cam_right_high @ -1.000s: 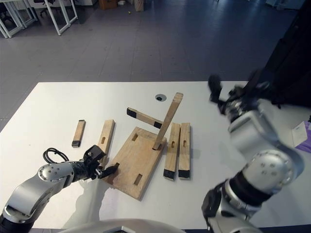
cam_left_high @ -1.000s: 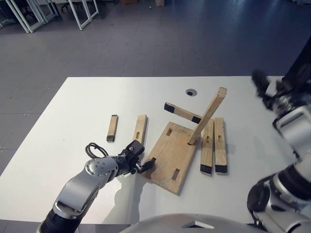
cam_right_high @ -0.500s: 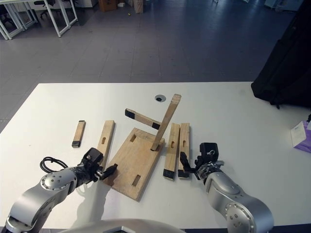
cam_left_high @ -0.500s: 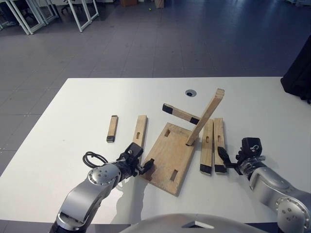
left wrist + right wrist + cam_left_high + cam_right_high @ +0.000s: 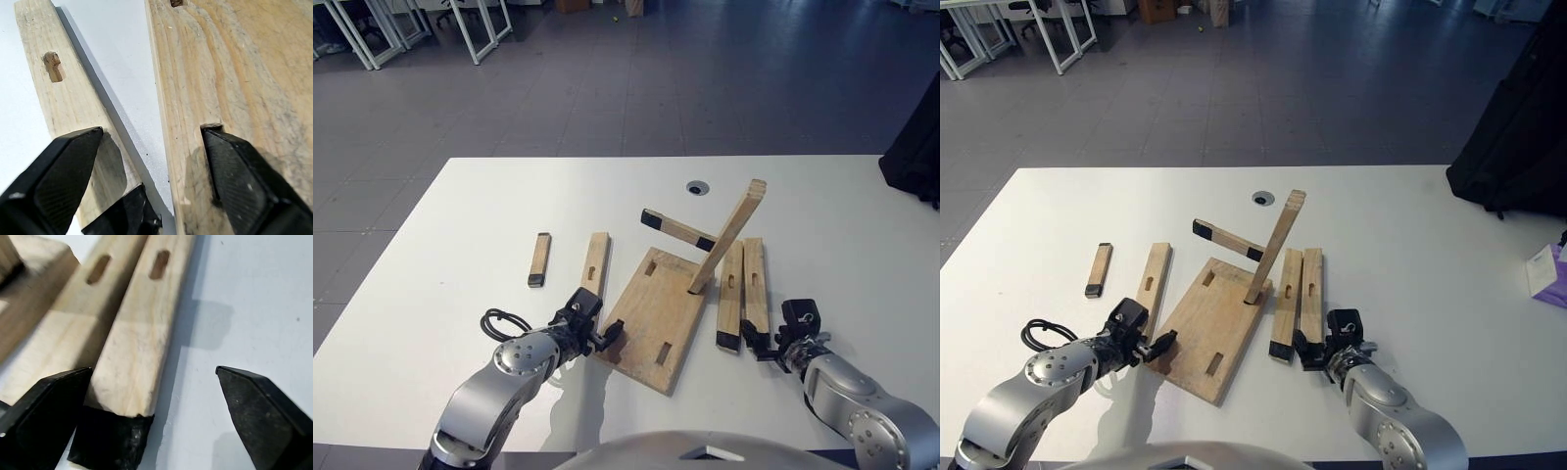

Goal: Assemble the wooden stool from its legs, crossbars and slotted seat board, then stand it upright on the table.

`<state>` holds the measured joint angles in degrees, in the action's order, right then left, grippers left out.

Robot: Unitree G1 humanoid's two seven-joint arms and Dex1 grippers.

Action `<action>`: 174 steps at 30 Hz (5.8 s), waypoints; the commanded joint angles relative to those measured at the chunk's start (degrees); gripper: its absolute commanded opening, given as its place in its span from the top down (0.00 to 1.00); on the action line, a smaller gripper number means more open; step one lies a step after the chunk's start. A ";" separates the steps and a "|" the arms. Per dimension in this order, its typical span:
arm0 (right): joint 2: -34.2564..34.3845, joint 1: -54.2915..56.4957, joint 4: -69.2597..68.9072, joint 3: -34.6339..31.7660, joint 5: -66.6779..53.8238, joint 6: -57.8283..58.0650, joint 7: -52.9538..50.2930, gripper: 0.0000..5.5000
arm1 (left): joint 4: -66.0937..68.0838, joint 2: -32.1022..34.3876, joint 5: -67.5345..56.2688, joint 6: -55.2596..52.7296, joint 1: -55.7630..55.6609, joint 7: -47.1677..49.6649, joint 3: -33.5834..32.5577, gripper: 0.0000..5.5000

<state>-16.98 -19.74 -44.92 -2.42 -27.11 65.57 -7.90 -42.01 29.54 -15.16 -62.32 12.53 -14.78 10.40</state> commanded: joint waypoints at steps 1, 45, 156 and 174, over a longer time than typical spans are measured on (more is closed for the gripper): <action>-3.02 -2.74 3.13 0.42 4.10 -0.80 1.24 0.15 | 4.13 1.43 0.13 -6.03 2.16 -0.04 1.02 0.31; 0.42 -1.20 12.80 -3.13 10.53 -8.54 10.68 0.63 | 0.64 19.23 -8.04 5.62 7.70 -20.71 -20.35 0.31; -30.76 27.74 4.76 7.30 -34.81 -6.18 35.98 0.12 | 23.50 5.35 -46.12 22.52 -17.87 -35.59 -30.41 0.63; -27.33 22.99 3.19 21.96 -12.48 -11.00 38.18 0.12 | 46.94 -1.25 -17.81 50.88 -24.43 -51.94 -12.84 0.63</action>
<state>-43.15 3.14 -40.87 18.74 -40.73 54.00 29.70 3.79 28.87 -34.48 -13.06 -10.44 -66.27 -2.73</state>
